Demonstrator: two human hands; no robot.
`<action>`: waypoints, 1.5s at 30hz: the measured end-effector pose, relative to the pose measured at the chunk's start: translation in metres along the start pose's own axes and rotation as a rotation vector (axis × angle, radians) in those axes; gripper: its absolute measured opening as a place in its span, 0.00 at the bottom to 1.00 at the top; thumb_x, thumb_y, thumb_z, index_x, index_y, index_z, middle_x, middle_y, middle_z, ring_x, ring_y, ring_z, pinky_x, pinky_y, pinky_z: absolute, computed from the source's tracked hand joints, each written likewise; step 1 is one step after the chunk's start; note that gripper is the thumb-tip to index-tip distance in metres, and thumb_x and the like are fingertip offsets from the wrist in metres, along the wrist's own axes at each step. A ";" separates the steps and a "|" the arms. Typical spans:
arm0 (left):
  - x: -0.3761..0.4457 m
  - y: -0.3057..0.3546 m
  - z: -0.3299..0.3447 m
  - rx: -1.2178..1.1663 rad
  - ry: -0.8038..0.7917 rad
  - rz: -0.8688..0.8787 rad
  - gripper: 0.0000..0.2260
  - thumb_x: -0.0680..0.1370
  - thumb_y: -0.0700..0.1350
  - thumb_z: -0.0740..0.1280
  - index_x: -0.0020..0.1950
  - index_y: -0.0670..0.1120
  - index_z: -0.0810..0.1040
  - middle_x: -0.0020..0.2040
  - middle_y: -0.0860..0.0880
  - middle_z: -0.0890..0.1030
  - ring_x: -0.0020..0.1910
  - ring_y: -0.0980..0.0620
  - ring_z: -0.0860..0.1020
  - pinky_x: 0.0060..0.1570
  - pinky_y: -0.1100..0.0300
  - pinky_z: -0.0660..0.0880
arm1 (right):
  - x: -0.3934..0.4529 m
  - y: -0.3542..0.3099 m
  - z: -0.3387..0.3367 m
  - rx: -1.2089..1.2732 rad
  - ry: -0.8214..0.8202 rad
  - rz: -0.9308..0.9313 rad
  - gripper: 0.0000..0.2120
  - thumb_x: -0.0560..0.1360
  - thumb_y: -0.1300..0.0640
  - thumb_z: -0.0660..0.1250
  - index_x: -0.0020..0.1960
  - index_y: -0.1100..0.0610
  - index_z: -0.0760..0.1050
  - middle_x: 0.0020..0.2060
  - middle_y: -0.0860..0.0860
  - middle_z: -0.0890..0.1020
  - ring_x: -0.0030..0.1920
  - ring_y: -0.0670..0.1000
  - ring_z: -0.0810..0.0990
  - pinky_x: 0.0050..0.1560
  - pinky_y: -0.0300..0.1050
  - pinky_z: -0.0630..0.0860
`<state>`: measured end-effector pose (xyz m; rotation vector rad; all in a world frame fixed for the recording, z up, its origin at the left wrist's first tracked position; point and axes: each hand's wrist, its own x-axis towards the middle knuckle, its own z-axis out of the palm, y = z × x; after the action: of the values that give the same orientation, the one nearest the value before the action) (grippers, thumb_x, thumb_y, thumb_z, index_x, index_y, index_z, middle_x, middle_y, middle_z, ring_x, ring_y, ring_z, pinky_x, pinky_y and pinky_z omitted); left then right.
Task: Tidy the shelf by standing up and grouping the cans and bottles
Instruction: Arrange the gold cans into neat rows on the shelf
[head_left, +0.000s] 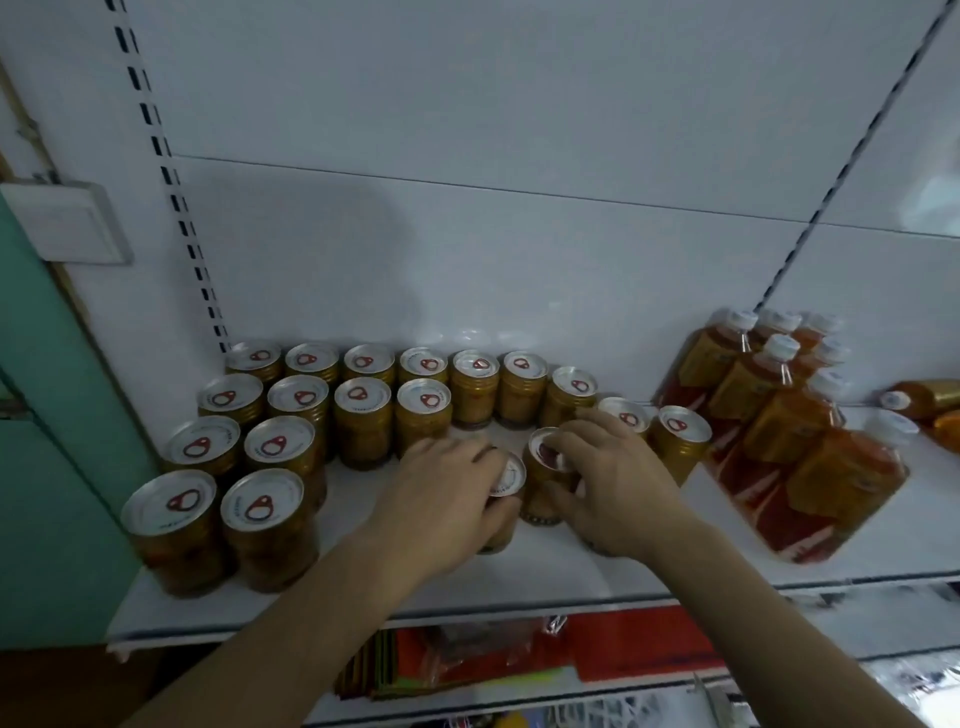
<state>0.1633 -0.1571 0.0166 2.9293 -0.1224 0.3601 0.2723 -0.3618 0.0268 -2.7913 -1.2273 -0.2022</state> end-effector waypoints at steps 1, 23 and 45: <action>-0.006 -0.003 -0.001 0.015 0.001 -0.032 0.24 0.83 0.64 0.55 0.74 0.54 0.73 0.72 0.55 0.75 0.69 0.50 0.74 0.67 0.51 0.70 | 0.000 -0.004 0.002 0.027 0.020 -0.036 0.21 0.74 0.42 0.66 0.62 0.51 0.82 0.60 0.50 0.84 0.68 0.56 0.77 0.71 0.54 0.74; -0.055 -0.080 -0.035 0.233 0.003 -0.248 0.18 0.84 0.58 0.62 0.73 0.56 0.76 0.72 0.53 0.74 0.71 0.47 0.68 0.70 0.44 0.69 | 0.042 -0.107 0.052 0.089 0.212 -0.133 0.24 0.81 0.43 0.59 0.68 0.56 0.80 0.65 0.57 0.81 0.69 0.61 0.76 0.69 0.58 0.76; -0.031 -0.067 -0.038 0.062 0.097 -0.144 0.23 0.83 0.55 0.65 0.77 0.51 0.71 0.74 0.49 0.71 0.76 0.45 0.68 0.73 0.48 0.67 | 0.024 -0.097 0.036 0.123 0.275 -0.027 0.30 0.86 0.37 0.57 0.81 0.52 0.69 0.81 0.57 0.69 0.84 0.59 0.62 0.82 0.59 0.65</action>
<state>0.1318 -0.0823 0.0340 2.9518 0.1140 0.4896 0.2199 -0.2745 -0.0024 -2.5402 -1.1677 -0.4772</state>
